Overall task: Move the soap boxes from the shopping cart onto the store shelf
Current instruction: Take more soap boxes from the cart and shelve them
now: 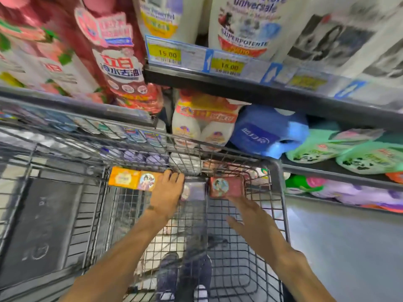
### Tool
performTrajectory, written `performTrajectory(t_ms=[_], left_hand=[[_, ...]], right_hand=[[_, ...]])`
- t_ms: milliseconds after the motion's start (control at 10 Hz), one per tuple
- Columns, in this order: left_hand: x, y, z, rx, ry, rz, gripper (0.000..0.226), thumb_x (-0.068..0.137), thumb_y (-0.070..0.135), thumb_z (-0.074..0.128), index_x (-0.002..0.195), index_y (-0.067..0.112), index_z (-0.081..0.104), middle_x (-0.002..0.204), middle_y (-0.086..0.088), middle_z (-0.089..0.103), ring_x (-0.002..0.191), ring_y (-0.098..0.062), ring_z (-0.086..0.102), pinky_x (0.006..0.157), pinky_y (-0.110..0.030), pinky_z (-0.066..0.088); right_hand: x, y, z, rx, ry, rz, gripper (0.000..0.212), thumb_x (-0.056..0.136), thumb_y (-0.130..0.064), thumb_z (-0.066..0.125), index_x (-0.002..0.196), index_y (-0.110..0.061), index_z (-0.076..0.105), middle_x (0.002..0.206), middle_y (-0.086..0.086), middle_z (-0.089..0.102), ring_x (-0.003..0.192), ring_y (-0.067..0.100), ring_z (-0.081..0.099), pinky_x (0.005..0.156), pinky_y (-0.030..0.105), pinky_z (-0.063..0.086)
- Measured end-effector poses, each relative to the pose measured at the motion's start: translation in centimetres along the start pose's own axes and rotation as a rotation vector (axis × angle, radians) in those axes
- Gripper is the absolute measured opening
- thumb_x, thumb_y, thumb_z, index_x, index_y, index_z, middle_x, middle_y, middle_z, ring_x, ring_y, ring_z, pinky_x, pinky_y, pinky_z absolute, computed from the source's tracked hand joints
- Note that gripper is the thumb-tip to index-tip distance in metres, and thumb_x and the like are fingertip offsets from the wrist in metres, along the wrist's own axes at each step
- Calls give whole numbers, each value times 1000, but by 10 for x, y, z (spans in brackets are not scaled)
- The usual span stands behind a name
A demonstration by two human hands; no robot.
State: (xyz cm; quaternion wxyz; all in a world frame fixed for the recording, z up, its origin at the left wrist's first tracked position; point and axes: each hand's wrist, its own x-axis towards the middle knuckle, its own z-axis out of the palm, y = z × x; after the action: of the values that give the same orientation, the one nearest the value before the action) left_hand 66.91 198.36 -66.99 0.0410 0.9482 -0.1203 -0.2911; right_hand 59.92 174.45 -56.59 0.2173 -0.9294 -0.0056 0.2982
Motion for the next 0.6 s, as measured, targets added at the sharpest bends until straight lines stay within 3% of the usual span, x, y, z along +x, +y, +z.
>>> performTrajectory(t_ms=[100, 200, 300, 400, 500, 600], left_hand=[[-18, -3, -4, 57, 120, 64, 60, 74, 31, 84, 120, 11, 51, 112, -3, 56, 104, -29, 56, 82, -36, 49], [-45, 2, -17, -769, 204, -63, 27, 96, 24, 59, 118, 7, 59, 102, -6, 67, 100, -32, 66, 82, -43, 61], [-57, -15, -12, -984, 265, -139, 24, 91, 0, 66, 114, 5, 61, 102, -4, 65, 94, -22, 63, 71, -28, 62], [-77, -35, 3, -1029, 349, -137, 29, 81, -6, 69, 108, -1, 59, 104, -11, 55, 101, -34, 52, 75, -35, 63], [-91, -41, 9, -1210, 246, -160, 32, 83, -8, 71, 111, 3, 58, 97, -13, 58, 90, -28, 57, 72, -22, 60], [-93, -42, 12, -1306, 232, -241, 52, 70, 3, 84, 114, 18, 61, 104, -23, 62, 90, -32, 62, 73, -22, 58]], right_hand=[[9, 5, 1, 0, 73, 18, 48, 98, -36, 54, 144, -28, 46, 145, -5, 47, 132, 19, 46, 108, 33, 40], [27, 4, 4, -45, 190, 52, 44, 94, -30, 61, 137, -22, 51, 137, 1, 54, 124, 25, 55, 101, 37, 48], [52, 5, 16, -100, 280, 113, 61, 89, -32, 68, 139, -14, 40, 138, 13, 53, 125, 32, 56, 101, 44, 52], [74, 6, 28, -36, 185, 293, 82, 97, -44, 55, 155, -4, 12, 157, 23, 26, 146, 38, 29, 118, 47, 32], [89, 5, 39, 99, 174, 421, 90, 98, -54, 47, 157, -7, -1, 162, 22, 14, 148, 39, 23, 116, 49, 31], [92, 5, 49, 177, 298, 430, 92, 95, -54, 53, 157, -7, 2, 157, 23, 25, 142, 39, 33, 112, 48, 38]])
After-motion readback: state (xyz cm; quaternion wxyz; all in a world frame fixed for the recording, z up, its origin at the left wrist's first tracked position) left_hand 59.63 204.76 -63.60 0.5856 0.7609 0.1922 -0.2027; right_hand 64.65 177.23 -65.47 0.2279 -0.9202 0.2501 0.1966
